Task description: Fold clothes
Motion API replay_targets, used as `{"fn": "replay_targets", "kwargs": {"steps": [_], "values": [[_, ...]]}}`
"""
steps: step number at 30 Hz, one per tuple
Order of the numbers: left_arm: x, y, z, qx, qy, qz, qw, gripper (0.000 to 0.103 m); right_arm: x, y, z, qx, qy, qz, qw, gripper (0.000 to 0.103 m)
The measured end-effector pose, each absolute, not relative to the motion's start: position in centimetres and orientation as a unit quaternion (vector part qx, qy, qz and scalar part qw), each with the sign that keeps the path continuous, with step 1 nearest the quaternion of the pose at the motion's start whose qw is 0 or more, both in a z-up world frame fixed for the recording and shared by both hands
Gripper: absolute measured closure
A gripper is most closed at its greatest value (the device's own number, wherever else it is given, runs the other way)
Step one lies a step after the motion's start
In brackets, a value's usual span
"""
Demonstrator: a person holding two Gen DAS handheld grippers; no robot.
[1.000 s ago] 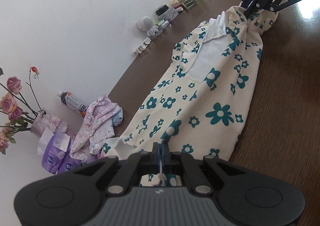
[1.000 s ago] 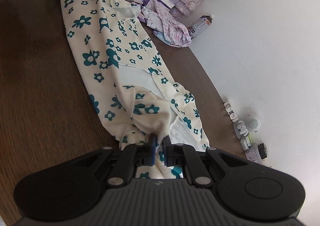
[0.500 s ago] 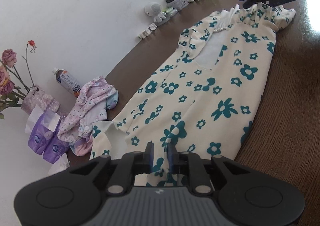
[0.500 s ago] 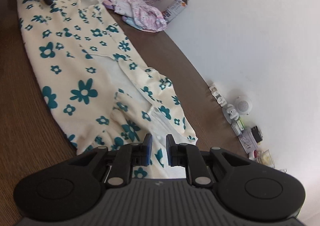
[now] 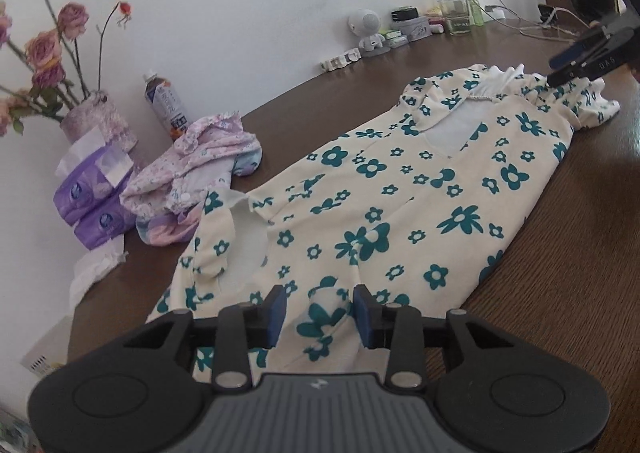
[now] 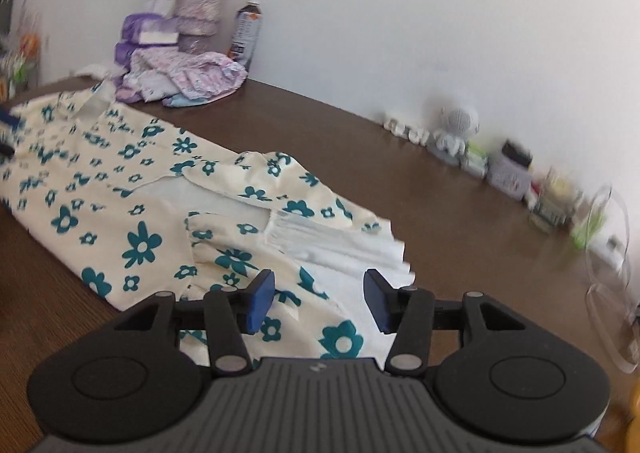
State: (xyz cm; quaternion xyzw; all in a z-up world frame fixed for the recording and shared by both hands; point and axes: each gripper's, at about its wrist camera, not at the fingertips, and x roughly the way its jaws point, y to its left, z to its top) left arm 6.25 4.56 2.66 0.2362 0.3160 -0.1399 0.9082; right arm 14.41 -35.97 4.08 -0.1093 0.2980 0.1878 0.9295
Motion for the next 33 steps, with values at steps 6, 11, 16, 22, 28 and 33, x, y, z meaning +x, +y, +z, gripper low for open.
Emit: {"fn": "replay_targets", "kwargs": {"steps": [6, 11, 16, 22, 28, 33], "values": [[7.4, 6.3, 2.2, 0.176, 0.342, -0.147, 0.911, 0.074, 14.9, -38.4, 2.2, -0.004, 0.340, 0.189, 0.921, 0.052], [7.2, 6.2, 2.2, 0.175, 0.348, -0.167, 0.906, 0.097, 13.7, -38.6, 2.2, 0.024, 0.337, 0.193, 0.921, 0.099], [7.1, 6.2, 2.4, 0.188, 0.348, -0.171, 0.902, 0.097, 10.7, -39.5, 4.5, 0.029, 0.320, 0.206, 0.924, 0.100], [7.8, 6.3, 2.2, 0.202, 0.350, -0.178, 0.897, 0.097, 9.0, -40.2, 5.9, 0.002, 0.332, 0.194, 0.923, 0.100], [8.4, 6.4, 1.9, 0.208, 0.351, -0.174, 0.896, 0.096, 11.5, -39.4, 2.8, -0.015, 0.359, 0.163, 0.919, 0.100], [8.0, 6.8, 2.3, 0.202, 0.343, -0.164, 0.903, 0.083, 12.3, -39.5, 1.5, -0.015, 0.357, 0.136, 0.924, 0.100]]}}
